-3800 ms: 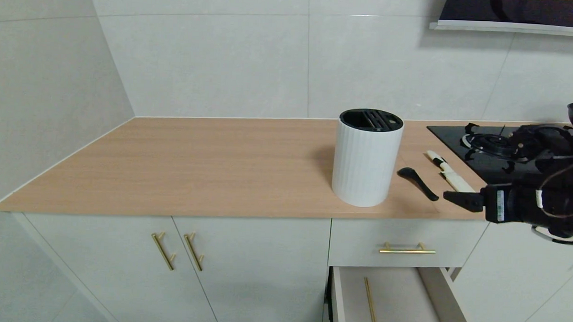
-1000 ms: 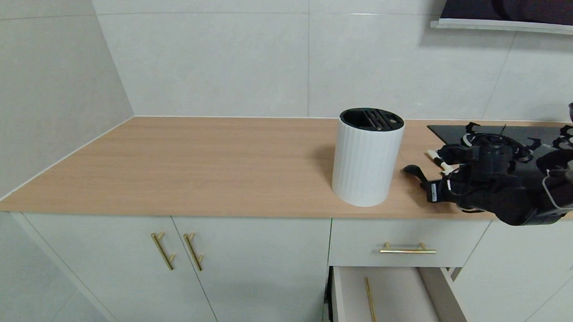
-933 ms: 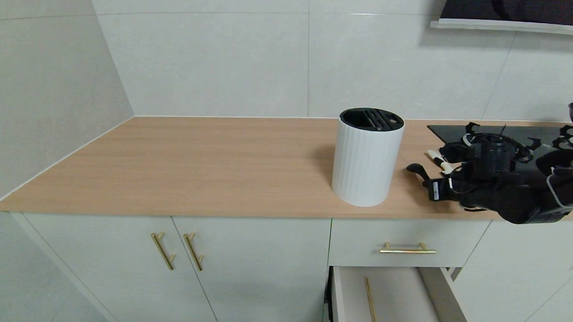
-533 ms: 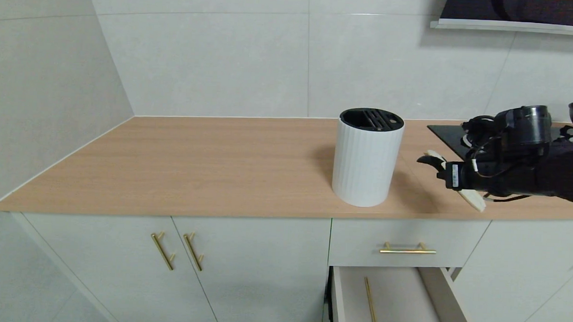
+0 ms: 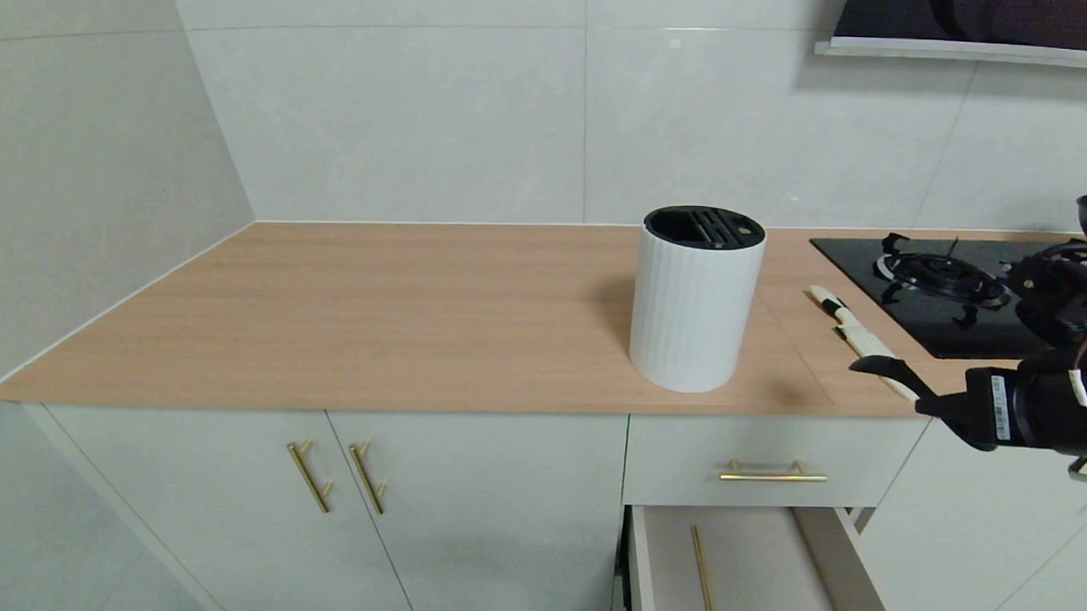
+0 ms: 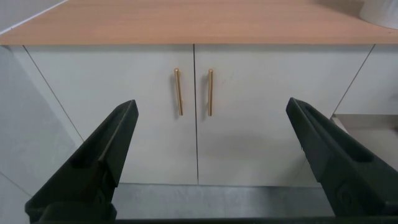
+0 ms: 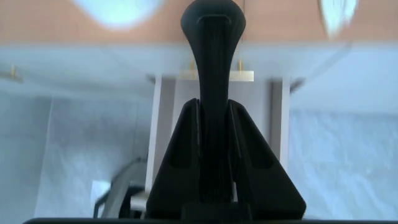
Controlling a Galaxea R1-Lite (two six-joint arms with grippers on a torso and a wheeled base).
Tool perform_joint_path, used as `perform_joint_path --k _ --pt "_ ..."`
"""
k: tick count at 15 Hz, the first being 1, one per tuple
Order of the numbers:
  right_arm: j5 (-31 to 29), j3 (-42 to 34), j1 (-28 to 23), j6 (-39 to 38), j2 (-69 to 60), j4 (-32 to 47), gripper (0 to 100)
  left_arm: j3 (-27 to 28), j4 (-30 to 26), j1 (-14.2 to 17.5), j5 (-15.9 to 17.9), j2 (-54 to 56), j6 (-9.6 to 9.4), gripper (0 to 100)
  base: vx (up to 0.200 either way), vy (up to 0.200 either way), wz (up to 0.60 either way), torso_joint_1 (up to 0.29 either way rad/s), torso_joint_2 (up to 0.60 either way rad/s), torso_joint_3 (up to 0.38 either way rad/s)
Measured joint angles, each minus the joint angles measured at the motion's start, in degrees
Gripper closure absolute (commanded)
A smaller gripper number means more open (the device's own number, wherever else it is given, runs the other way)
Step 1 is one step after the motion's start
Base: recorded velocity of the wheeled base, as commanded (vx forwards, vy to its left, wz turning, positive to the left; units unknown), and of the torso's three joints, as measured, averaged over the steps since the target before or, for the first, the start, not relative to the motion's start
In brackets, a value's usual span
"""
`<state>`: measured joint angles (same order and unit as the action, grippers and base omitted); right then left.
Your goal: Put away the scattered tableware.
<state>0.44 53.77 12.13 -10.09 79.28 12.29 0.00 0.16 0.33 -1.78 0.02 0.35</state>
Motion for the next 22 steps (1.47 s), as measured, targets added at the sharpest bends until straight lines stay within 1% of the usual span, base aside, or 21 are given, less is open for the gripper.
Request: perform_joint_path --k 3,11,22 --pt "0.13 -3.85 0.51 0.3 -2.21 -0.02 100 0.0 0.0 0.0 0.0 0.0 0.0 0 0.0 0.0 0.0 0.0 0.0 0.0" --pt "0.07 -5.18 0.6 0.35 0.3 -0.28 100 0.0 0.02 0.0 0.01 0.0 -0.02 0 0.0 0.0 0.0 -0.006 0.01 0.01" --pt "-0.09 -5.68 0.6 0.35 2.69 -0.26 100 0.0 0.02 0.0 0.01 0.0 -0.02 0 0.0 0.0 0.0 -0.187 0.46 0.262"
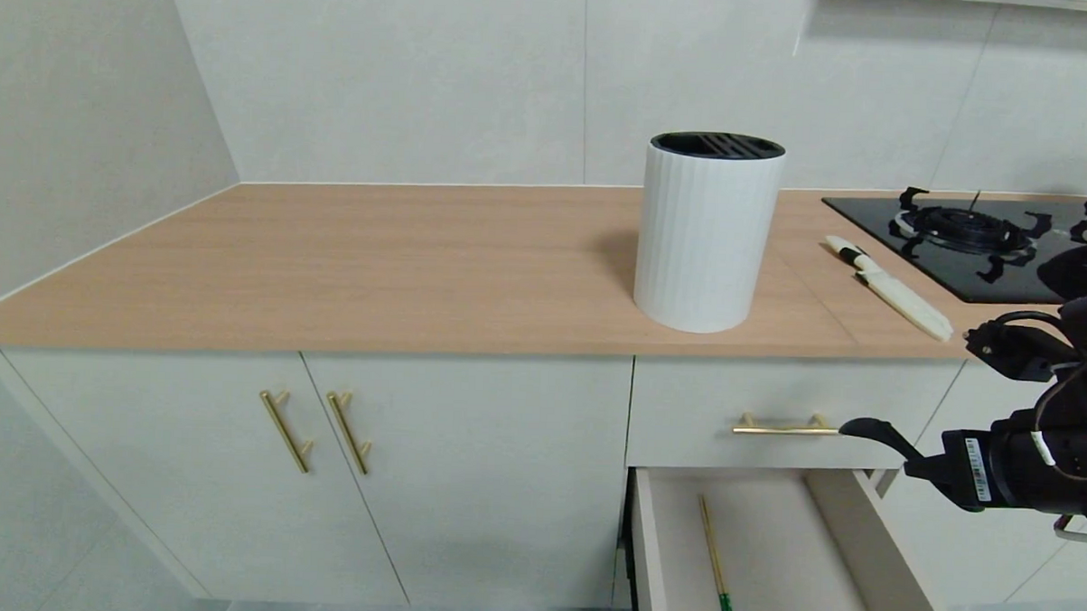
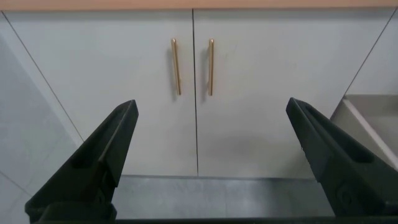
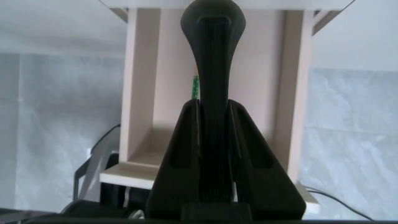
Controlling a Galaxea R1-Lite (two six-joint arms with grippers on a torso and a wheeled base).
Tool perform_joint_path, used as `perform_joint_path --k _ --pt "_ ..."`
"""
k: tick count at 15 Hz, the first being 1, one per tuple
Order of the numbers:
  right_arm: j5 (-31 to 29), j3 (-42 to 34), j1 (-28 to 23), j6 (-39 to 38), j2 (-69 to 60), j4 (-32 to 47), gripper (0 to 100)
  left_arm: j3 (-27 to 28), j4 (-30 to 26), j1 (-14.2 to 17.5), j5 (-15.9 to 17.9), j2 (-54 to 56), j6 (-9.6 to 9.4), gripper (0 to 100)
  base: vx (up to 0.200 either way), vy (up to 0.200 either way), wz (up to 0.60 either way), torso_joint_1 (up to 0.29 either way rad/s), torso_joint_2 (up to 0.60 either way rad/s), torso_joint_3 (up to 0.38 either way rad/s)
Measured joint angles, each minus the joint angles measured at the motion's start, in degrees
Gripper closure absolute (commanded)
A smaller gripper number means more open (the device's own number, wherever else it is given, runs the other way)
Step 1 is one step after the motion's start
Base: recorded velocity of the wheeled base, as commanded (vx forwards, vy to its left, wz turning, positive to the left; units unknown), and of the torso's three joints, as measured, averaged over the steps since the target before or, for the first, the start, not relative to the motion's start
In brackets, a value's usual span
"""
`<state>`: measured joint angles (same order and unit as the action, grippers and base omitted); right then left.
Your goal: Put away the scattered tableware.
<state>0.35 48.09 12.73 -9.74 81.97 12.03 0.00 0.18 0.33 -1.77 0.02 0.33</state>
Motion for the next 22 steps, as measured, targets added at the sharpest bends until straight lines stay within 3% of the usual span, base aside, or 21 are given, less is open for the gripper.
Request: perform_joint_path --k 12,19,22 --pt "0.05 -0.35 0.0 0.06 1.88 0.11 100 0.0 -0.02 -0.02 0.0 0.0 0.02 0 0.0 0.0 0.0 -0.135 0.44 0.302" --pt "0.07 -0.68 0.11 0.44 2.97 -0.35 100 0.0 -0.05 0.0 0.0 0.0 0.05 0 0.0 0.0 0.0 -0.01 0.04 0.038" --pt "-0.2 -1.57 0.09 0.39 7.28 -6.27 100 0.0 -0.05 0.0 -0.04 0.0 0.0 0 0.0 0.0 0.0 0.0 0.0 0.0"
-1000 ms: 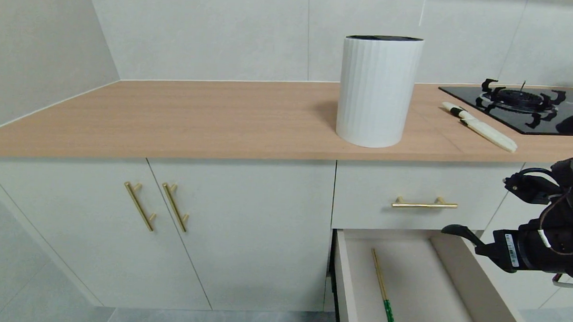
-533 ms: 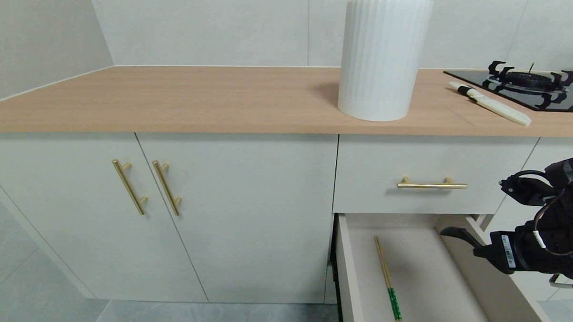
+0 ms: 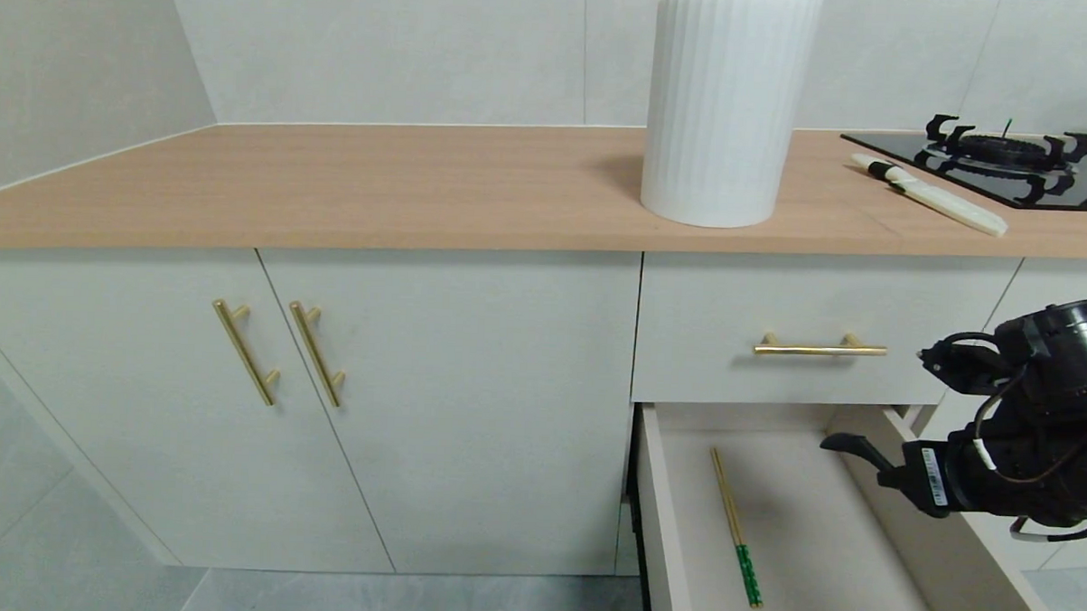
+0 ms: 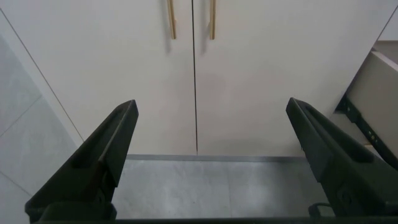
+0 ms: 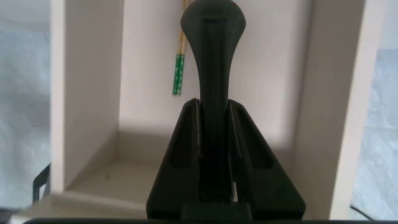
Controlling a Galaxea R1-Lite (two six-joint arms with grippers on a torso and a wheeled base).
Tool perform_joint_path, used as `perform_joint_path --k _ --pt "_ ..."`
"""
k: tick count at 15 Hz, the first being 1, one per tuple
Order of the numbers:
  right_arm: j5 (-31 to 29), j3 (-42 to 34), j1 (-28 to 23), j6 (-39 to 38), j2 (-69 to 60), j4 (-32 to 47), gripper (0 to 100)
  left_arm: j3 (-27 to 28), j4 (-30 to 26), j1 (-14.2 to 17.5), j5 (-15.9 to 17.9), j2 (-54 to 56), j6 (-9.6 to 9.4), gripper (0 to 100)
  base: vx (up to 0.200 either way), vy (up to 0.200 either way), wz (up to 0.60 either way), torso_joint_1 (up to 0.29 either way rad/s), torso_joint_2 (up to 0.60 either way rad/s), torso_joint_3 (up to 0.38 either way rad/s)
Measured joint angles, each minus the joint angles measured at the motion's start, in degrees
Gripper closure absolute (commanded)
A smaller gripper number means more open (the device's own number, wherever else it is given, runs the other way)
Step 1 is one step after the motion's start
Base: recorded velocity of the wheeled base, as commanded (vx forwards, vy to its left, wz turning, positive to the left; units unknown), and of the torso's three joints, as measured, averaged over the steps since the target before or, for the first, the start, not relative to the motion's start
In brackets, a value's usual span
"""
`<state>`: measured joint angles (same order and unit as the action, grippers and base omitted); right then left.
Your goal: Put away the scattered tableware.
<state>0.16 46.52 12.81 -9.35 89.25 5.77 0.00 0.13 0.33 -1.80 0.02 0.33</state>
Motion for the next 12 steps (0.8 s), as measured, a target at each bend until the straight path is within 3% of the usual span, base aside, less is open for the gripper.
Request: perform_joint_path --k 4,12 --pt "-0.45 -2.65 0.0 -1.18 10.2 -13.95 100 0.0 0.02 0.0 0.04 0.0 0.02 0 0.0 0.0 0.0 0.0 0.0 0.0" --pt "-2.86 -5.12 -0.05 -3.21 30.18 -30.53 100 0.0 0.02 0.02 0.0 0.0 0.05 0 0.0 0.0 0.0 0.0 0.0 0.0"
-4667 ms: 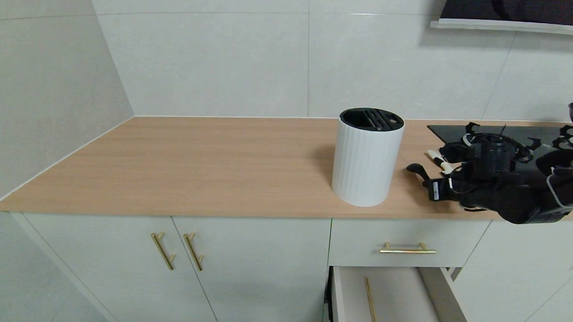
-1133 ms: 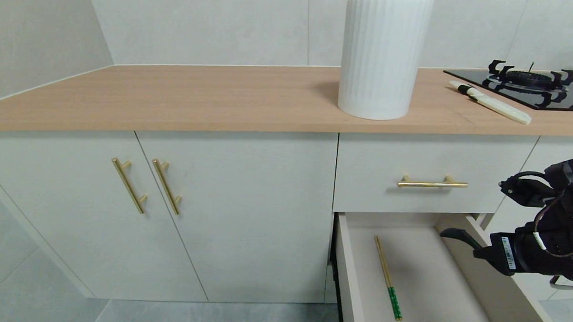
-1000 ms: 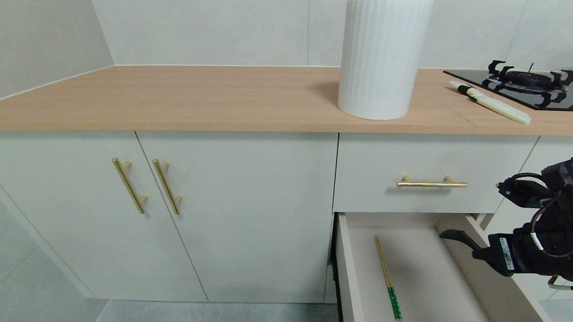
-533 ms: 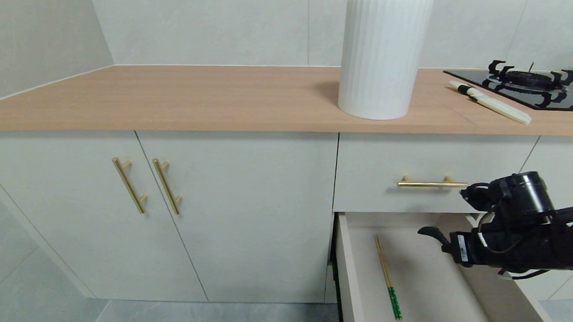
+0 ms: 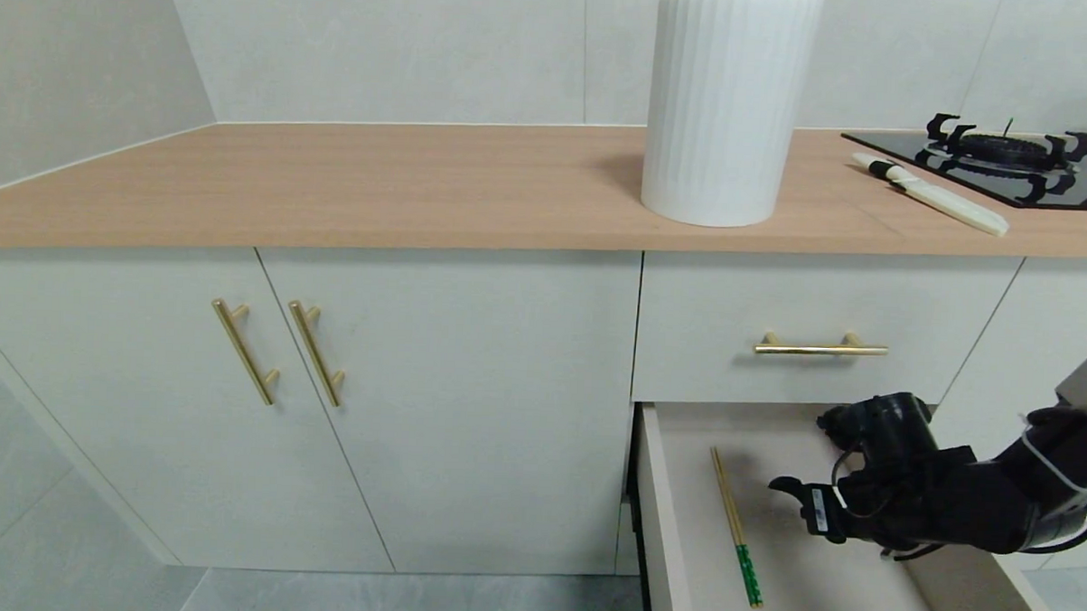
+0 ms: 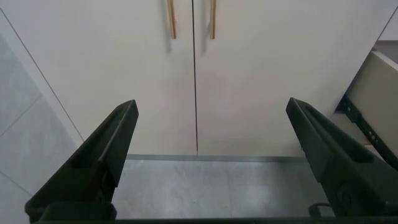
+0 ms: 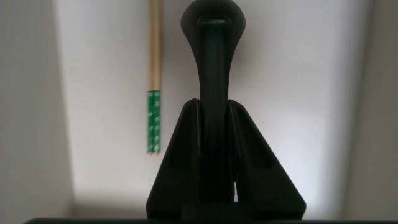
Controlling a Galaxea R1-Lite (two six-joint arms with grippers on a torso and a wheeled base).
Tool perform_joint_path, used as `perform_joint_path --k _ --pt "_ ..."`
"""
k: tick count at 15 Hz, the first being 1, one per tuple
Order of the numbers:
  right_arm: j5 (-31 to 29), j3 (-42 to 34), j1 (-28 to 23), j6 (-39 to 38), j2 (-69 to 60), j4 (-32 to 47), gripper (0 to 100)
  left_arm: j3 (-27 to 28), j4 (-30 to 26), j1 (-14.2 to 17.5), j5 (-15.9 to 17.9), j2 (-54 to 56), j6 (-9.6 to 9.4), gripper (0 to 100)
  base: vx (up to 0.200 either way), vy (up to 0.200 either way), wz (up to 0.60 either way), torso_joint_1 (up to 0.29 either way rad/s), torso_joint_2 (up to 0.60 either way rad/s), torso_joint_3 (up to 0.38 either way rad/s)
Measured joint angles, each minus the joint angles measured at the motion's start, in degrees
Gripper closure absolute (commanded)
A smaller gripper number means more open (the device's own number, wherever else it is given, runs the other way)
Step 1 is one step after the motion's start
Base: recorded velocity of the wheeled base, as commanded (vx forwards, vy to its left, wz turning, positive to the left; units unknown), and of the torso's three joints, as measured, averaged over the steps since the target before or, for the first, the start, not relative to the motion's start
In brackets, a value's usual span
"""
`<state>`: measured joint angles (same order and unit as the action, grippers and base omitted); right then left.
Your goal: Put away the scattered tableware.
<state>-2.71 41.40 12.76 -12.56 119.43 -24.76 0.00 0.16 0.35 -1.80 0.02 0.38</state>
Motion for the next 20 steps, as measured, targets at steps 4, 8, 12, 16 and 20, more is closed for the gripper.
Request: perform_joint_path --k 4,8,12,16,20 --pt "-1.34 -0.56 0.0 -0.02 5.53 -2.8 100 0.0 0.0 -0.05 0.06 0.0 -0.02 0 0.0 0.0 0.0 0.0 0.0 0.0" --pt "-2.71 -0.34 -0.01 0.0 8.96 -2.96 100 0.0 0.0 -0.02 0.02 0.0 -0.02 0 0.0 0.0 0.0 0.0 0.0 0.0" --pt "-3.34 -0.5 -0.1 0.05 10.56 -5.95 100 0.0 0.0 -0.02 0.04 0.0 0.0 0 0.0 0.0 0.0 0.0 0.0 0.0" --pt "-3.34 -0.59 -0.21 0.07 10.95 -6.17 100 0.0 0.0 -0.02 0.02 0.0 0.0 0 0.0 0.0 0.0 0.0 0.0 0.0" --pt "-4.02 -0.63 -0.23 0.07 11.0 -6.17 0 0.0 0.0 -0.02 0.04 0.0 -0.02 0 0.0 0.0 0.0 0.0 0.0 0.0"
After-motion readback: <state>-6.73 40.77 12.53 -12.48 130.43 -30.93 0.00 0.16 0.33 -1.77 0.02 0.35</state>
